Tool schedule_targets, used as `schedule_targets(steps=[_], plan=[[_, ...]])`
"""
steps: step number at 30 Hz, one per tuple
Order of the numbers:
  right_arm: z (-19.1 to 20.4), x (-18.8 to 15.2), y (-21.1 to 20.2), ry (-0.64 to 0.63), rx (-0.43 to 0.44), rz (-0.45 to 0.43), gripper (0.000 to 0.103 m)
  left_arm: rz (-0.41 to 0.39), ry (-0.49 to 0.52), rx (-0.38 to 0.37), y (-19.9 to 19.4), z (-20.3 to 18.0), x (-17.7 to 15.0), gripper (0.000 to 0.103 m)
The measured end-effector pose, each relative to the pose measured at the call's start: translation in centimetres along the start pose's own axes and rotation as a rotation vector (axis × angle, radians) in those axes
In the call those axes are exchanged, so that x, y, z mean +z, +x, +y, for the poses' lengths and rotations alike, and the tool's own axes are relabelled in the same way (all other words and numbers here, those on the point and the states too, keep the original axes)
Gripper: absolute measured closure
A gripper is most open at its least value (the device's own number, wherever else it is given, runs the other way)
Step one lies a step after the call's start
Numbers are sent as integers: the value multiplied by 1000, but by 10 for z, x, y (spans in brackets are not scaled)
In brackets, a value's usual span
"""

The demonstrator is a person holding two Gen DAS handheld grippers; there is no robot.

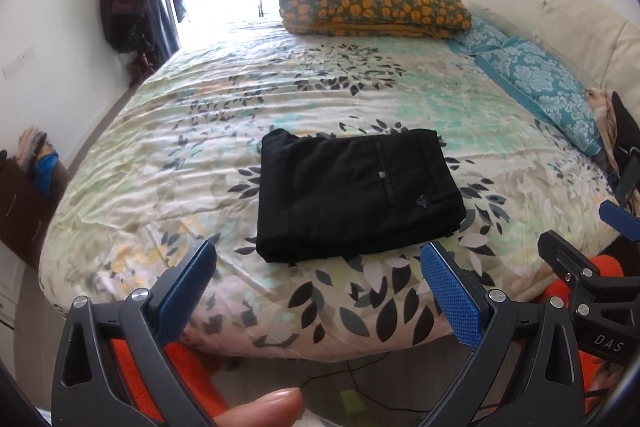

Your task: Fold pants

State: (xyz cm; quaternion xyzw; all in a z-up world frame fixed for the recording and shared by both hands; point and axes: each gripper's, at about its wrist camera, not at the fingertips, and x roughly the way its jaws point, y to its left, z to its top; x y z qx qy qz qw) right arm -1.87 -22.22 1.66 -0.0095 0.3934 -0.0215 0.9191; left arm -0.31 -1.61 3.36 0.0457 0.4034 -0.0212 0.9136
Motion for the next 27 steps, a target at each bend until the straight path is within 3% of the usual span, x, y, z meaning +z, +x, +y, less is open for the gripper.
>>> schedule_targets(steps=[3, 12, 27], plan=[[-1, 1, 1, 7, 5, 2, 0, 19, 15, 28, 3, -6, -6, 1], [-1, 5, 6, 10, -7, 4, 0, 62, 32, 2, 11, -10, -8, 1], [3, 1, 14, -5, -4, 34, 0, 55, 26, 30, 11, -4, -7, 1]])
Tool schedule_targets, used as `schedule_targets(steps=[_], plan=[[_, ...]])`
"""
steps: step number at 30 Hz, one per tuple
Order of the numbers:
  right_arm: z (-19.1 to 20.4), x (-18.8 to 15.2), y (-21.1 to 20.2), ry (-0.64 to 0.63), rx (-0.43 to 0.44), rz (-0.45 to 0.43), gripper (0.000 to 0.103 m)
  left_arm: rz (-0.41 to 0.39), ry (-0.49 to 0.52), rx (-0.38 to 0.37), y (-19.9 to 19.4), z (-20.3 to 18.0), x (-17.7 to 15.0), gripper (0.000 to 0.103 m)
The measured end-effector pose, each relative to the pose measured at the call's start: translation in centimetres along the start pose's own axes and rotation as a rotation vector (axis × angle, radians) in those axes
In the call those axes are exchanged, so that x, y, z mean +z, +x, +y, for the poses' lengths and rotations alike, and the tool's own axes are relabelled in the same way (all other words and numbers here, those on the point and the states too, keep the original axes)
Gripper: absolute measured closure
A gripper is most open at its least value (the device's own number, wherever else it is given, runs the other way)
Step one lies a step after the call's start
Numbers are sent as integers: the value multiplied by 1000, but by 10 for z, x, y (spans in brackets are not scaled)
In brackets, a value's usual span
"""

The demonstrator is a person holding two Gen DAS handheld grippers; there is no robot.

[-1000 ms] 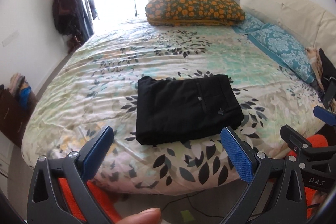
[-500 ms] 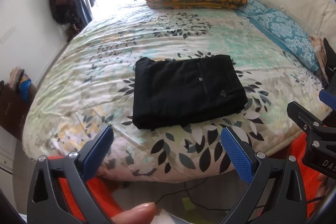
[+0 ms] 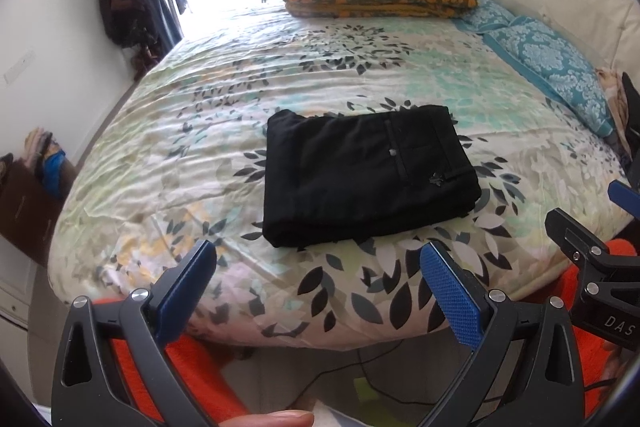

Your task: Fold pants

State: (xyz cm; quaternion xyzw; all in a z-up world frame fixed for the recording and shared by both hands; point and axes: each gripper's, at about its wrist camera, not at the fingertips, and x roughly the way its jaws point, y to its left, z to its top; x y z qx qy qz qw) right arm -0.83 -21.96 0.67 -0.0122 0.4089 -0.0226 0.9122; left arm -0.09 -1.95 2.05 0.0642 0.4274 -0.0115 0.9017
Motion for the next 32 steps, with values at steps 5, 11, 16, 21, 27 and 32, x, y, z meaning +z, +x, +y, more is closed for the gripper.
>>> schedule_targets(steps=[5, 11, 16, 21, 27, 32], plan=[[2, -2, 1, -13, 3, 4, 0, 0, -10, 1, 1, 3, 2, 1], [4, -3, 1, -17, 11, 4, 0, -1, -17, 5, 0, 4, 3, 1], [6, -3, 1, -22, 18, 7, 0, 2, -11, 2, 1, 3, 3, 1], [9, -4, 1, -27, 19, 7, 0, 10, -9, -7, 4, 2, 2, 1], [11, -4, 2, -32, 22, 11, 0, 25, -23, -28, 8, 5, 1, 1], [12, -4, 1, -36, 26, 7, 0, 25, -44, -25, 8, 8, 0, 1]])
